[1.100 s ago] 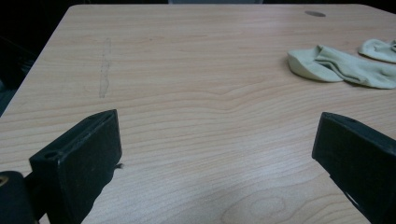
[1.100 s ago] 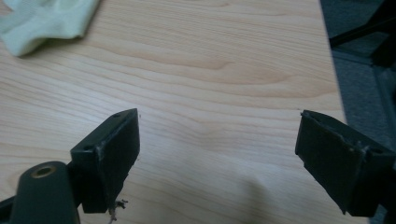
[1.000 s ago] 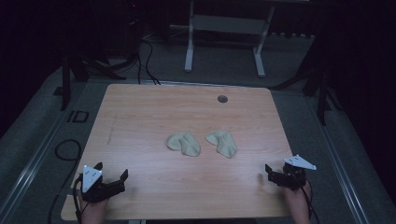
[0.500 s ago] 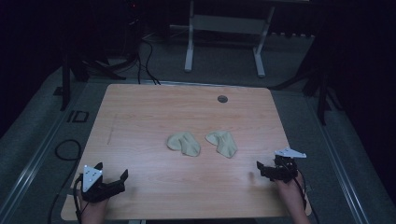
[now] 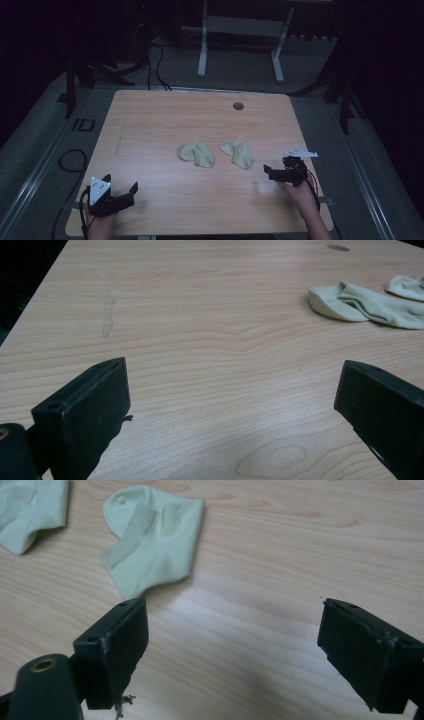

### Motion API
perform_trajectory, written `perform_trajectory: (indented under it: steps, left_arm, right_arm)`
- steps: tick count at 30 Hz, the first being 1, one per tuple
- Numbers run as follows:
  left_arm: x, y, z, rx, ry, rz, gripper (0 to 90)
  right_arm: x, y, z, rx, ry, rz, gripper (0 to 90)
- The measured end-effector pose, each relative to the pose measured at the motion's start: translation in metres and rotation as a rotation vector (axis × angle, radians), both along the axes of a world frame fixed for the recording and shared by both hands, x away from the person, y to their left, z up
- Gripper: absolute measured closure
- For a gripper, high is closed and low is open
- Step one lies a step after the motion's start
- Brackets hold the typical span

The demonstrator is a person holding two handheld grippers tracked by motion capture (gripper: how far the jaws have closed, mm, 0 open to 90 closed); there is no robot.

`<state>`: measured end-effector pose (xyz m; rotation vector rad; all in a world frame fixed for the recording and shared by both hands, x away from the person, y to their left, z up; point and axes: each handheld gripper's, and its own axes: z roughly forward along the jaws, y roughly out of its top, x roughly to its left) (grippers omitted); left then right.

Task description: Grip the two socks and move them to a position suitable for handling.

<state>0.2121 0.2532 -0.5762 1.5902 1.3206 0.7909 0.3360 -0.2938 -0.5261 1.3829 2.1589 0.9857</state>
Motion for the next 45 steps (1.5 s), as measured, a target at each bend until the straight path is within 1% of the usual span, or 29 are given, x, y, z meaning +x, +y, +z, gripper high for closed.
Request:
perform_trajectory:
  steps: [4,5,8,10,13,14,17,18,20,21,23,27,28,30,34,38,40,45]
  left_arm:
    - [0.000,0.000,0.000,0.000,0.000,0.001,1.3]
    - [0.000,0.000,0.000,0.000,0.000,0.002,1.3]
    - [0.000,0.000,0.000,0.000,0.000,0.000,1.3]
    - [0.000,0.000,0.000,0.000,0.000,0.000,1.3]
    - [0.000,0.000,0.000,0.006,0.005,-0.004,1.3]
    - [0.000,0.000,0.000,0.006,0.006,-0.004,1.3]
    - [0.000,0.000,0.000,0.007,0.003,-0.004,1.3]
    - [0.000,0.000,0.000,0.006,0.003,-0.004,1.3]
    - [0.000,0.000,0.000,0.005,0.005,-0.006,1.3]
    - [0.001,0.000,-0.001,0.007,0.007,-0.007,1.3]
    - [0.001,-0.001,-0.001,0.012,0.011,-0.010,1.3]
    - [0.001,-0.001,-0.001,0.012,0.011,-0.012,1.3]
    - [0.001,-0.001,-0.001,0.012,0.011,-0.012,1.3]
    - [0.001,-0.001,-0.001,0.010,0.014,-0.013,1.3]
    - [0.001,-0.001,-0.001,0.010,0.015,-0.016,1.3]
    - [0.001,-0.001,-0.001,0.008,0.013,-0.015,1.3]
    - [0.001,0.000,-0.001,0.011,0.014,-0.014,1.3]
    - [0.001,0.000,-0.001,0.012,0.014,-0.015,1.3]
  right_arm:
    - [0.006,0.006,0.001,-0.010,0.002,0.009,13.1]
    - [0.011,0.012,0.002,-0.018,0.009,0.024,13.5]
    - [0.017,0.018,0.003,-0.029,0.005,0.033,14.0]
    - [0.019,0.020,0.003,-0.028,0.004,0.032,14.0]
    - [0.028,0.031,0.003,-0.020,0.012,0.045,14.8]
    - [0.030,0.034,0.002,-0.021,0.016,0.052,15.3]
    - [0.037,0.043,-0.001,-0.037,0.019,0.071,22.2]
    - [0.041,0.046,-0.002,-0.034,0.029,0.081,22.3]
    - [0.043,0.048,-0.002,-0.034,0.031,0.082,22.7]
    - [0.048,0.056,-0.003,-0.039,0.040,0.097,23.9]
    - [0.052,0.064,-0.004,-0.043,0.048,0.106,23.9]
    - [0.062,0.080,-0.006,-0.035,0.063,0.121,23.9]
    - [0.062,0.080,-0.006,-0.035,0.063,0.121,23.9]
    - [0.070,0.091,-0.009,-0.039,0.073,0.118,23.9]
    - [0.079,0.101,-0.015,-0.043,0.081,0.106,23.9]
    - [0.086,0.108,-0.021,-0.054,0.077,0.089,23.9]
    - [0.090,0.111,-0.024,-0.068,0.077,0.084,24.0]
    - [0.097,0.119,-0.026,-0.085,0.071,0.060,25.2]
